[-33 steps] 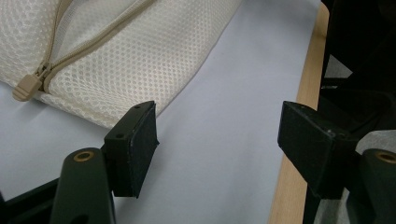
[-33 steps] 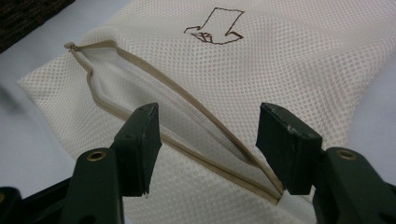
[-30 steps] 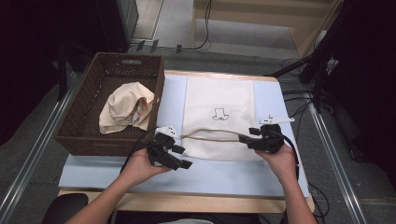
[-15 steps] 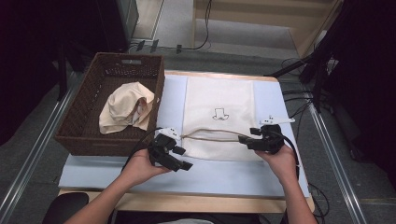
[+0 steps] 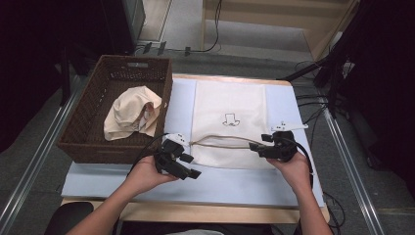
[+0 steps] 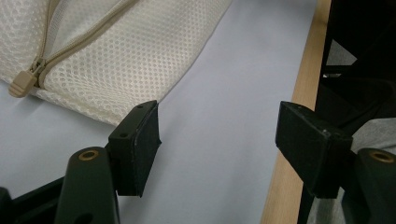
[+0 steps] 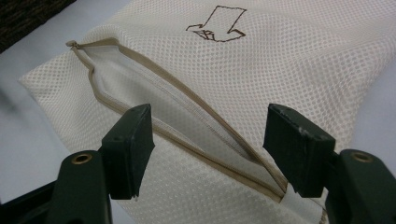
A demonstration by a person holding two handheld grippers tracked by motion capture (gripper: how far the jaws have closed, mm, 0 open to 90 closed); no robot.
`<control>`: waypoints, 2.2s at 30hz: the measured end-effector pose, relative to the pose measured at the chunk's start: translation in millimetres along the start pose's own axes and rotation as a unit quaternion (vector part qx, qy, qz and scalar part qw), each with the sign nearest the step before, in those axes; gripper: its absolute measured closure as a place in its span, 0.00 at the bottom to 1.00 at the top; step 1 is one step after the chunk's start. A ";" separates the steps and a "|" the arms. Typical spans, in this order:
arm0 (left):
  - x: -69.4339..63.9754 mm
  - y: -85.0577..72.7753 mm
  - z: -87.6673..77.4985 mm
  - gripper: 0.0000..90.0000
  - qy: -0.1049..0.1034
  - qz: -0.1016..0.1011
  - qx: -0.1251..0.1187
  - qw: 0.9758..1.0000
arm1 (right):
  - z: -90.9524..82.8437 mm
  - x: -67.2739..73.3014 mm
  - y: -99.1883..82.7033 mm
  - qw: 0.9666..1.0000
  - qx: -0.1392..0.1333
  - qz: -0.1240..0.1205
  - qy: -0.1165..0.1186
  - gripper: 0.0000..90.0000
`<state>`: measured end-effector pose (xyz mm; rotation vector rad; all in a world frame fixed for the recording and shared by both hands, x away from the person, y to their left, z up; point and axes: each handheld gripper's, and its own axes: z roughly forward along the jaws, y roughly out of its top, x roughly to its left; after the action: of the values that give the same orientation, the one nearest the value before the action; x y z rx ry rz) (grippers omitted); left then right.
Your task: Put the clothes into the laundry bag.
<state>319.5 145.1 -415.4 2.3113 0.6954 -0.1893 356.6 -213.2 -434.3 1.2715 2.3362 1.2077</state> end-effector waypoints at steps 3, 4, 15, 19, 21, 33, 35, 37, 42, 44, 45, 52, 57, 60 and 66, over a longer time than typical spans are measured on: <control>-0.1 0.4 -0.1 0.35 -0.002 -0.005 0.001 1.000 | -0.6 -0.3 -0.2 1.000 0.000 0.002 0.001 0.38; -0.2 0.7 -0.3 0.35 -0.003 -0.005 0.001 1.000 | -0.7 -0.2 -0.3 1.000 0.000 0.002 0.000 0.38; -3.1 7.6 -14.8 0.33 -0.001 -0.006 0.016 1.000 | 1.3 1.0 0.4 1.000 0.004 -0.002 -0.001 0.38; -5.6 10.6 -24.2 0.32 0.000 -0.006 0.023 1.000 | 0.7 0.9 0.4 1.000 0.004 -0.003 -0.002 0.38; -6.8 12.6 -30.3 0.32 0.005 -0.010 0.023 1.000 | 0.9 0.6 0.3 1.000 0.005 -0.002 -0.002 0.38; -8.6 18.4 -63.9 0.33 0.024 -0.011 0.017 1.000 | 2.2 1.9 1.2 1.000 0.007 -0.006 0.000 0.38; -7.1 18.0 -70.9 0.33 0.029 -0.018 0.014 0.999 | 2.3 3.0 1.5 1.000 0.006 -0.007 0.000 0.38; -4.5 16.4 -77.4 0.33 0.033 -0.023 0.013 0.999 | 2.5 3.3 1.9 1.000 0.005 -0.007 0.001 0.38; 2.9 14.9 -92.5 0.33 0.045 -0.036 0.007 0.998 | 4.7 5.1 3.2 1.000 0.009 -0.010 0.003 0.38; 3.3 15.3 -94.6 0.33 0.045 -0.038 0.004 0.998 | 5.2 4.6 3.3 1.000 0.008 -0.013 0.003 0.38; 3.8 15.5 -97.1 0.33 0.047 -0.040 0.000 0.998 | 5.3 4.2 3.8 1.000 0.009 -0.011 0.003 0.38; 12.1 16.0 -117.3 0.33 0.057 -0.058 -0.018 0.997 | 6.9 6.1 6.6 1.000 0.007 -0.011 0.006 0.38; 18.7 21.1 -131.7 0.33 0.074 -0.062 -0.022 0.995 | 8.3 6.2 8.5 1.000 0.008 -0.011 0.009 0.38; 22.7 22.6 -140.7 0.33 0.082 -0.067 -0.028 0.994 | 9.1 6.9 9.4 1.000 0.007 -0.013 0.011 0.38; 31.5 25.1 -158.5 0.33 0.097 -0.078 -0.042 0.991 | 10.8 7.0 12.5 1.000 0.004 -0.011 0.013 0.38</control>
<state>350.1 249.5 -293.3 2.2139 0.9649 -0.0050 365.5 -198.1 -430.6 1.2357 2.3694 1.2156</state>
